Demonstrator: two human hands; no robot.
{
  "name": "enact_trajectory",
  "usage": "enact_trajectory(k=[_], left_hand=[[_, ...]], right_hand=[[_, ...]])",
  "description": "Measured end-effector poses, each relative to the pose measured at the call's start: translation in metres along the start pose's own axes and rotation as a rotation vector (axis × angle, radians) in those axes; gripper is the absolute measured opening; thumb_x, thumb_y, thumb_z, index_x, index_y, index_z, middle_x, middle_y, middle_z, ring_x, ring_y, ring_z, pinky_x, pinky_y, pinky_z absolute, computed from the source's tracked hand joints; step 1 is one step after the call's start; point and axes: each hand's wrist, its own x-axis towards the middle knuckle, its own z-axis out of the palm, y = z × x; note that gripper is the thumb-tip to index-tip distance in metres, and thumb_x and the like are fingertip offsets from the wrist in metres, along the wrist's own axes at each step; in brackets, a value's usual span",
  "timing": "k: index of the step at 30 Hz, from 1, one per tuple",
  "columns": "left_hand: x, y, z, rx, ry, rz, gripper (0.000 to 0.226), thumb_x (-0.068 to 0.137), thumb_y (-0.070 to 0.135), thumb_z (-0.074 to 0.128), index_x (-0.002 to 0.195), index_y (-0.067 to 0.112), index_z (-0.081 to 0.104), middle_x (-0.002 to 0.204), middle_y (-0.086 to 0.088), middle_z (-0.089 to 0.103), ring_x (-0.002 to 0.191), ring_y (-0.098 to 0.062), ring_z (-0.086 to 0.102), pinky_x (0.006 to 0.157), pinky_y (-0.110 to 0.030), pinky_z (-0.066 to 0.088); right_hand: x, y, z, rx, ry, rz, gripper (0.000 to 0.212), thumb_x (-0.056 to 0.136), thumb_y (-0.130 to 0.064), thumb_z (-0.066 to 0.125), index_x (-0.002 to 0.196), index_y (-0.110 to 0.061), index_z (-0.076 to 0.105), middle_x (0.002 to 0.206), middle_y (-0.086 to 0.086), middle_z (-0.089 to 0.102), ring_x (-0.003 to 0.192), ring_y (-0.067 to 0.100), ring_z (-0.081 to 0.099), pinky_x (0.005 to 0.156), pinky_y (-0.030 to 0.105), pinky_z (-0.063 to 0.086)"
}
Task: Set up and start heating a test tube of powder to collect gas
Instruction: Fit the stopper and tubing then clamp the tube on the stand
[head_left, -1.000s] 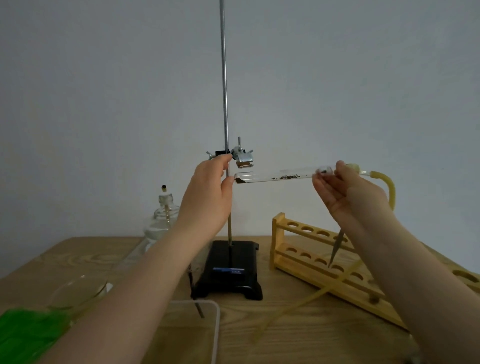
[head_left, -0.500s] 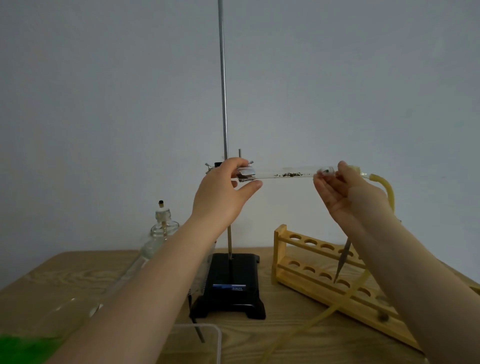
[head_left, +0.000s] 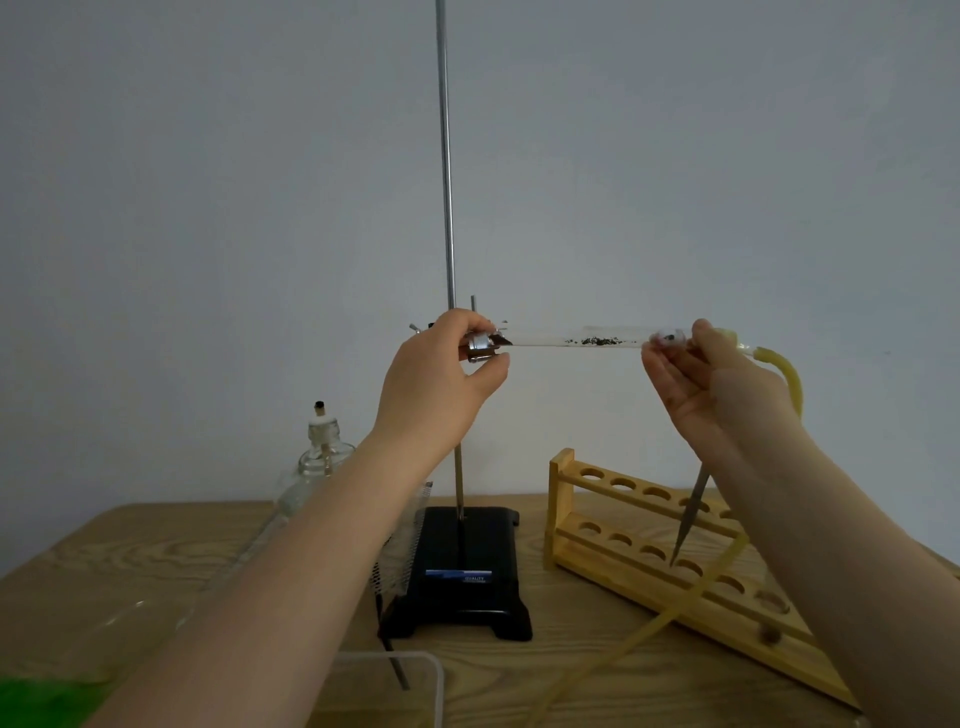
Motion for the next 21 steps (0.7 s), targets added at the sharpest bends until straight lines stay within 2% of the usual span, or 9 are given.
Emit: enact_trajectory(k=[5,12,21], left_hand=[[-0.0007,-0.0003,-0.0026,-0.021,-0.018,-0.009,0.030,0.086,0.023,0.063,0.115,0.020,0.058,0.101,0.014,0.059,0.098,-0.007,0.058,0.086,-0.025,0.049],[-0.0023,-0.0025,-0.0072,-0.032,-0.021,-0.012,0.029,0.086,0.023,0.063,0.114,0.021,0.058,0.100,0.014,0.060,0.096,-0.007,0.059,0.084,-0.022,0.048],[-0.0011,-0.0088,-0.0104,-0.019,-0.060,0.003,0.034,0.086,0.031,0.064,0.119,0.025,0.057,0.104,0.017,0.059,0.098,-0.002,0.056,0.080,-0.009,0.038]], right_hand=[[0.0000,0.0008,0.0004,-0.005,0.024,-0.014,0.011,0.092,-0.012,0.060,0.088,-0.001,0.057,0.064,0.009,0.069,0.070,0.021,0.071,0.072,0.033,0.059],[0.0001,0.0038,0.0004,-0.043,0.047,-0.016,0.011,0.092,-0.012,0.059,0.090,-0.002,0.058,0.076,0.011,0.067,0.068,0.019,0.071,0.076,0.035,0.059],[0.0018,0.0082,0.0034,-0.063,0.039,-0.004,0.011,0.092,-0.013,0.058,0.092,-0.002,0.058,0.080,0.011,0.067,0.070,0.019,0.071,0.077,0.036,0.059]])
